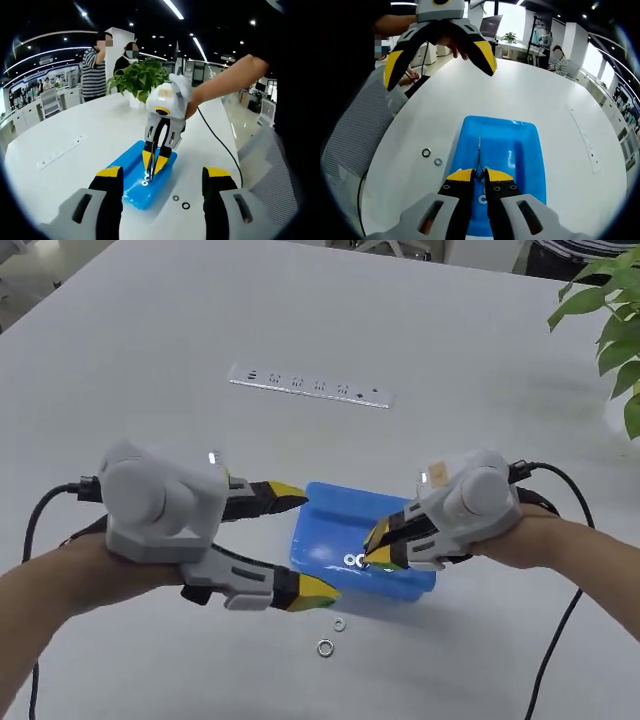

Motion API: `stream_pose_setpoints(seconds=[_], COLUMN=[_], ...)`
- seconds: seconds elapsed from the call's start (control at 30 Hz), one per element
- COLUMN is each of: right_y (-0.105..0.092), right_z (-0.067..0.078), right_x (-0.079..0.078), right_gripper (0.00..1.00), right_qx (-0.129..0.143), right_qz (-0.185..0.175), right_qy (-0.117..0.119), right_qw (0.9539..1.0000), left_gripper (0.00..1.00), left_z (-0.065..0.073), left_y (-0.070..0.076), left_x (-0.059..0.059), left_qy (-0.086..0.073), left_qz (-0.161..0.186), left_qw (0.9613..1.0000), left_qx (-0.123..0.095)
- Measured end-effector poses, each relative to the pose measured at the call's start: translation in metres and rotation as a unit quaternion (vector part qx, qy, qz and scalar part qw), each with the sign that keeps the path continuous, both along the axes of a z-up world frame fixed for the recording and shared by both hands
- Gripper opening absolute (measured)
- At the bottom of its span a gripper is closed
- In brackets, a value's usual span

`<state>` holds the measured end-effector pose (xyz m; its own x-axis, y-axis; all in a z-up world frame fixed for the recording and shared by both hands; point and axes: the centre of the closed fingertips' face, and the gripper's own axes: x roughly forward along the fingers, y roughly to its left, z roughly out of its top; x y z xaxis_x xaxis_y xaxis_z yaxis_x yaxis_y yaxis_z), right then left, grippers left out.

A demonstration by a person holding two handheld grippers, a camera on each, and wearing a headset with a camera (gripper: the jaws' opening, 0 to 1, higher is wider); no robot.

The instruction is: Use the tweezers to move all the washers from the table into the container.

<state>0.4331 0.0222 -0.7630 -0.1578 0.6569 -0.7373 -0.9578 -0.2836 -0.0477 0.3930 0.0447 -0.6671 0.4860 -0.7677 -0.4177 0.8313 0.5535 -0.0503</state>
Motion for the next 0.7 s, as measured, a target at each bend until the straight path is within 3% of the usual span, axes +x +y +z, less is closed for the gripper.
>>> stream_pose_setpoints(seconds=[0.2, 0.5, 0.7], right_y=[0.000, 0.000, -0.001], right_z=[-0.002, -0.002, -0.002], right_x=[0.000, 0.000, -0.001], right_gripper=[0.09, 0.09, 0.09], right_qx=[-0.005, -0.005, -0.005], right_qz=[0.004, 0.007, 0.010], right_qy=[-0.002, -0.002, -0.003], right_qw=[1.0000, 1.0000, 0.9999], left_gripper=[0.52, 0.30, 0.27], left_z=[0.000, -0.003, -0.006], left_y=[-0.005, -0.024, -0.035], left_x=[0.012, 0.027, 0.034], left_qy=[-0.007, -0.013, -0.017], left_qz=[-0.013, -0.040, -0.053], left_qw=[0.9998, 0.9987, 0.9978], left_qx=[0.013, 0.031, 0.037])
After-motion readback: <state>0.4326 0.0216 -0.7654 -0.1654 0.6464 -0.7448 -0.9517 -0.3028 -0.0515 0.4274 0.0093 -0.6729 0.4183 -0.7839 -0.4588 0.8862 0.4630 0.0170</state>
